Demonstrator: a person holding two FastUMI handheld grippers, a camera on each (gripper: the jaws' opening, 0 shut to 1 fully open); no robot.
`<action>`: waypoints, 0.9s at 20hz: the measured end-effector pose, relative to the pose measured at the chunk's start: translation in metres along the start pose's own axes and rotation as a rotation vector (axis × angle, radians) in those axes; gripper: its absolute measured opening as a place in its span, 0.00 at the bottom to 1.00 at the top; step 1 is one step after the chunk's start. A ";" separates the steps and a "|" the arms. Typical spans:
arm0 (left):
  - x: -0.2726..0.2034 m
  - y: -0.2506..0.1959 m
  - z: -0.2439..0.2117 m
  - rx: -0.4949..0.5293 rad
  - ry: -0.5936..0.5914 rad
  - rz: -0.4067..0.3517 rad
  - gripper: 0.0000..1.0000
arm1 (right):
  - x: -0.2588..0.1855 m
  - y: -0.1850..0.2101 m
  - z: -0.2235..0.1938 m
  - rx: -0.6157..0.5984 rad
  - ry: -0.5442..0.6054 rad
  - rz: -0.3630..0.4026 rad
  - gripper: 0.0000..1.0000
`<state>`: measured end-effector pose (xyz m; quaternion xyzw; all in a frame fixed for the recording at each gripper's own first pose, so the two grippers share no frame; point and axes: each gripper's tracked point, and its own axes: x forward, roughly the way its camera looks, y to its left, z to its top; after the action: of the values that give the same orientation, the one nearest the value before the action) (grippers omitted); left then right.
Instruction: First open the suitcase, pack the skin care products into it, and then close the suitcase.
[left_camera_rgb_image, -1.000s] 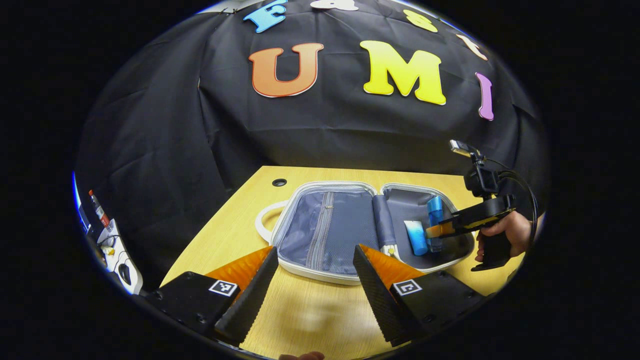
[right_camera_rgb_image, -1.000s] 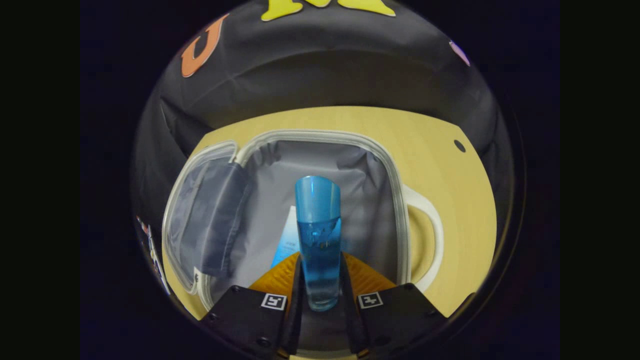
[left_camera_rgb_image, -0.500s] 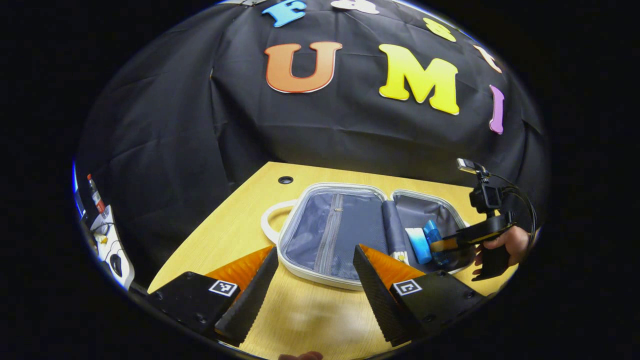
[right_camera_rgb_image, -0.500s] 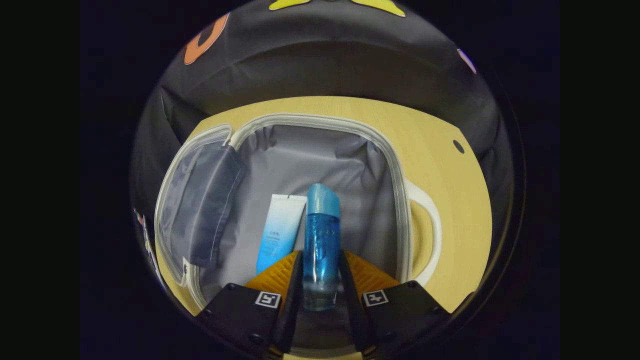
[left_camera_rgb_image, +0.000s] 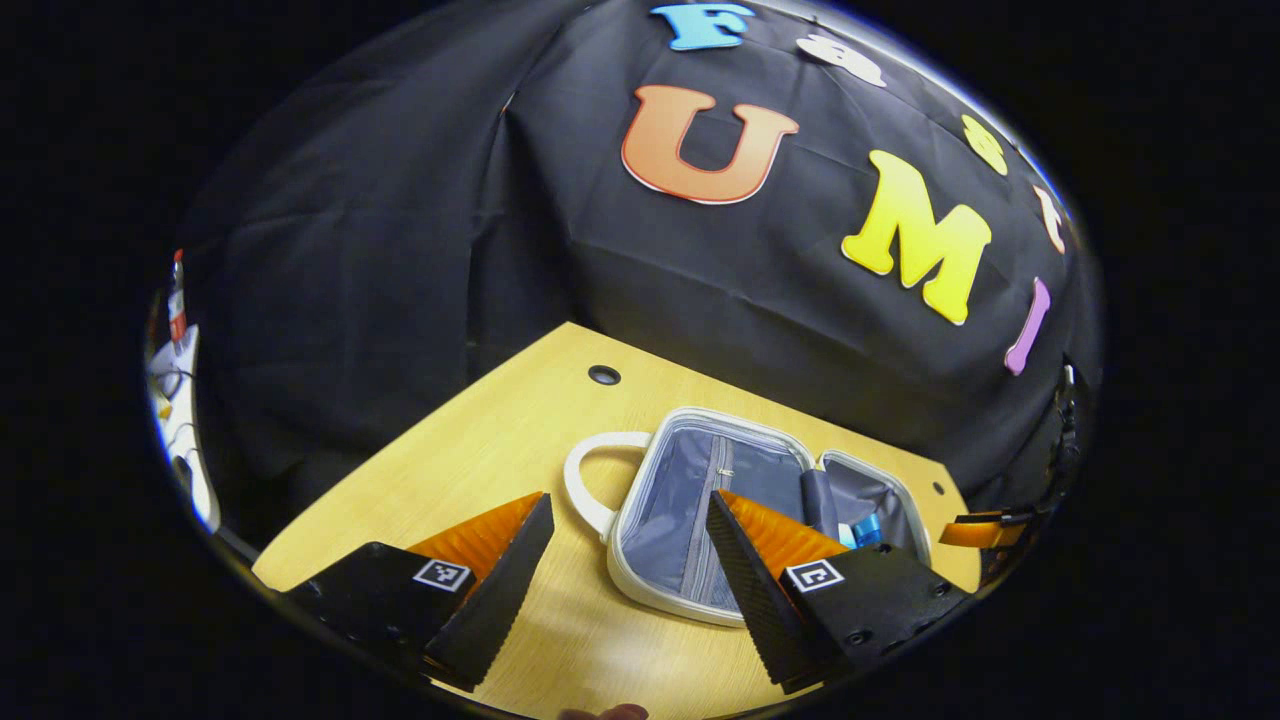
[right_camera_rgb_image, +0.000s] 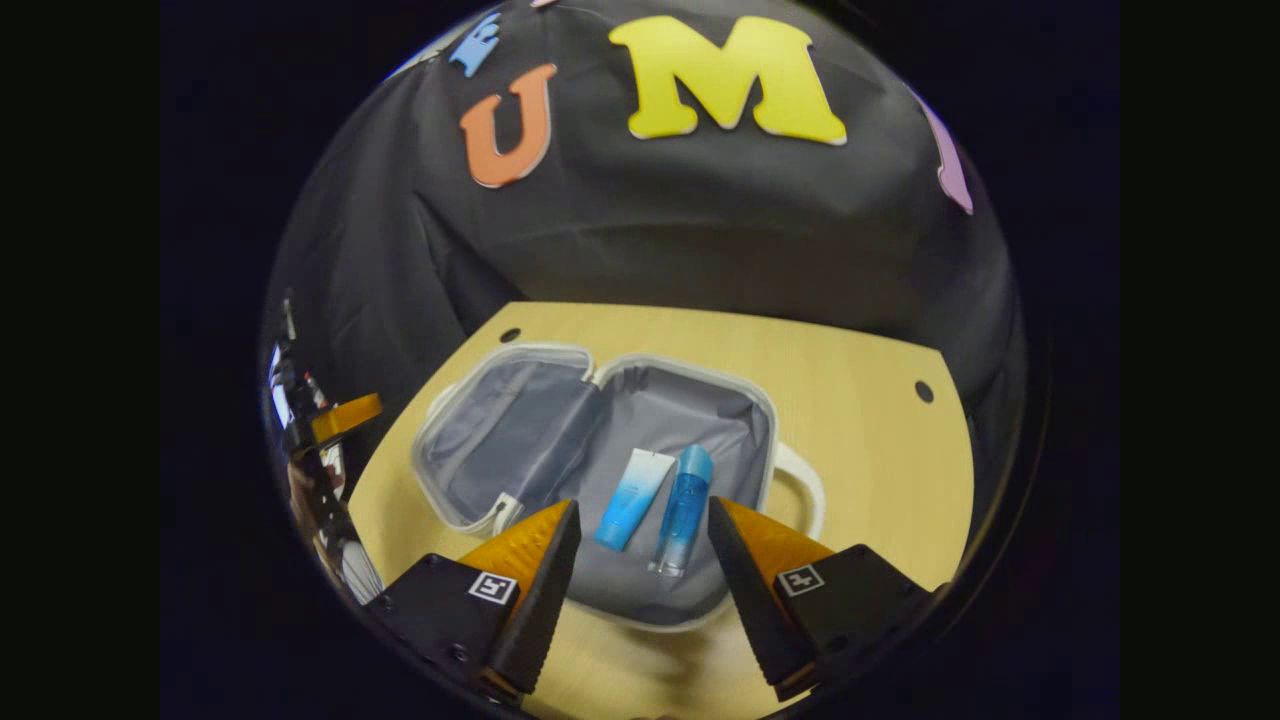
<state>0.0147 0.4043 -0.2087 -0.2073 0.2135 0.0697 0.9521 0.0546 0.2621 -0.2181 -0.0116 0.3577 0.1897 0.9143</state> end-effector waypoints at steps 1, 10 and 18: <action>0.011 0.008 -0.004 -0.021 0.024 -0.006 0.98 | -0.013 -0.004 0.005 -0.028 -0.025 -0.002 0.71; 0.107 0.058 -0.025 -0.121 0.182 0.005 0.97 | -0.080 -0.042 0.026 -0.024 -0.103 -0.085 0.72; 0.149 0.054 -0.039 -0.125 0.305 0.030 0.83 | -0.101 -0.066 0.022 -0.003 -0.109 -0.163 0.73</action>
<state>0.1215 0.4430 -0.3255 -0.2708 0.3541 0.0649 0.8928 0.0244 0.1703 -0.1422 -0.0317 0.3053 0.1157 0.9447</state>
